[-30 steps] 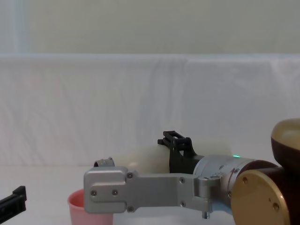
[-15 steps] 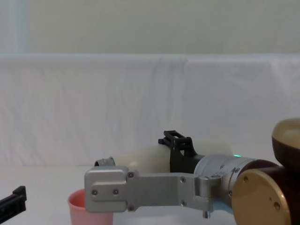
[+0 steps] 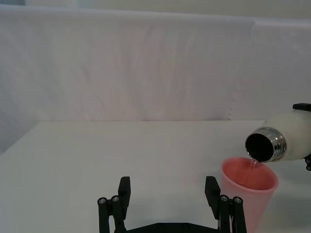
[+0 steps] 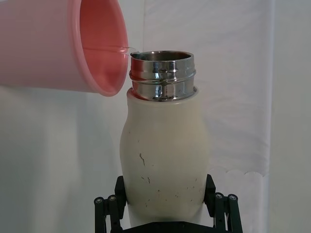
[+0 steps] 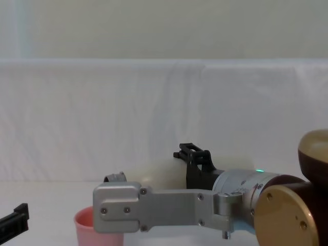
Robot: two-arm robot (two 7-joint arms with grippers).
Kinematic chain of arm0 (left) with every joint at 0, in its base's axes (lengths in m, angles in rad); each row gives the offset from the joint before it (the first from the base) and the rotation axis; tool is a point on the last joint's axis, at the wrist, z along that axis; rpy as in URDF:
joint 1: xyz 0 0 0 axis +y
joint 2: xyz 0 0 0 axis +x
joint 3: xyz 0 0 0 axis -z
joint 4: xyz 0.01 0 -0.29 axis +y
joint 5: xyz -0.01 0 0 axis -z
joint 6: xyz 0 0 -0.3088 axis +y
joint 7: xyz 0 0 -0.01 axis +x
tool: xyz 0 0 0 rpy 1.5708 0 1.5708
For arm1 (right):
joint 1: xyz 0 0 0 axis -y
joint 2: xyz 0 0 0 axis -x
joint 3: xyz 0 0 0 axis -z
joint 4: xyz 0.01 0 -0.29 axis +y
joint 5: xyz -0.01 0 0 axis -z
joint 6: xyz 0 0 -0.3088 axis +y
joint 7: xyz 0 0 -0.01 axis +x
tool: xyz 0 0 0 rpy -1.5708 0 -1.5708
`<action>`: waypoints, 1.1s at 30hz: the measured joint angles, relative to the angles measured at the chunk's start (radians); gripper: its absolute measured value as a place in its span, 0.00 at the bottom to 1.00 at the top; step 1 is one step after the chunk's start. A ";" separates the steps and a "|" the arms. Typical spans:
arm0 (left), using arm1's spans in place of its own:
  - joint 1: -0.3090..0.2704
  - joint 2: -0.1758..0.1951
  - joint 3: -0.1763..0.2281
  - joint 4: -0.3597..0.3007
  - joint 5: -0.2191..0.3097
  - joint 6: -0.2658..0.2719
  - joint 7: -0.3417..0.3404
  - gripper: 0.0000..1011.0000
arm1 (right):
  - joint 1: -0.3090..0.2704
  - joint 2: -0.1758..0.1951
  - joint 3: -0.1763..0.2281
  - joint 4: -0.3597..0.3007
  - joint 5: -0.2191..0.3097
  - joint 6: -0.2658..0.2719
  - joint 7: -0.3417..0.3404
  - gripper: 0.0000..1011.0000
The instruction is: Grasp the thermos with one hand and pour water into the cup lid.
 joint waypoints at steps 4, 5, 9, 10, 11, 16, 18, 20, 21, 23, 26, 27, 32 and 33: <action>0.000 0.000 0.000 0.000 0.000 0.000 0.000 0.99 | 0.000 0.001 0.000 0.000 0.000 0.000 0.002 0.94; 0.000 0.000 0.000 0.000 0.000 0.000 0.000 0.99 | 0.000 0.001 0.000 0.000 -0.001 0.000 0.002 0.94; 0.000 0.000 0.000 0.000 0.000 0.000 0.000 0.99 | 0.001 0.001 -0.001 0.000 -0.001 0.000 0.003 0.94; 0.000 0.000 0.000 0.000 0.000 0.000 0.000 0.99 | 0.001 0.001 -0.001 0.000 -0.002 0.000 0.003 0.94; 0.000 0.000 0.000 0.000 0.000 0.000 0.000 0.99 | 0.001 0.001 -0.001 0.000 -0.002 0.000 0.003 0.94; 0.000 0.000 0.000 0.000 0.000 0.000 0.000 0.99 | 0.002 0.002 -0.002 -0.001 -0.003 0.000 0.005 0.94; 0.000 0.000 0.000 0.000 0.000 0.000 0.000 0.99 | 0.003 0.002 -0.002 -0.002 -0.004 0.000 0.006 0.94; 0.000 0.000 0.000 0.000 0.000 0.000 0.000 0.99 | 0.004 0.002 -0.003 -0.002 -0.005 0.000 0.006 0.94; 0.000 0.000 0.000 0.000 0.000 0.000 0.000 0.99 | 0.004 0.002 -0.003 -0.002 -0.005 0.000 0.007 0.94; 0.000 0.000 0.000 0.000 0.000 0.000 0.000 0.99 | 0.004 0.003 -0.003 -0.002 -0.006 0.001 0.007 0.94; 0.000 0.000 0.000 0.000 0.000 0.000 0.000 0.99 | 0.005 0.003 -0.004 -0.002 -0.006 0.000 0.008 0.94; 0.000 0.000 0.000 0.000 0.000 0.000 0.000 0.99 | 0.005 0.003 -0.004 -0.002 -0.006 0.000 0.008 0.94; 0.000 0.000 0.000 0.000 0.000 0.000 0.000 0.99 | 0.005 0.003 -0.004 -0.002 -0.006 0.000 0.008 0.94; 0.000 0.000 0.000 0.000 0.000 0.000 0.000 0.99 | 0.005 0.003 -0.005 -0.002 -0.006 0.000 0.008 0.94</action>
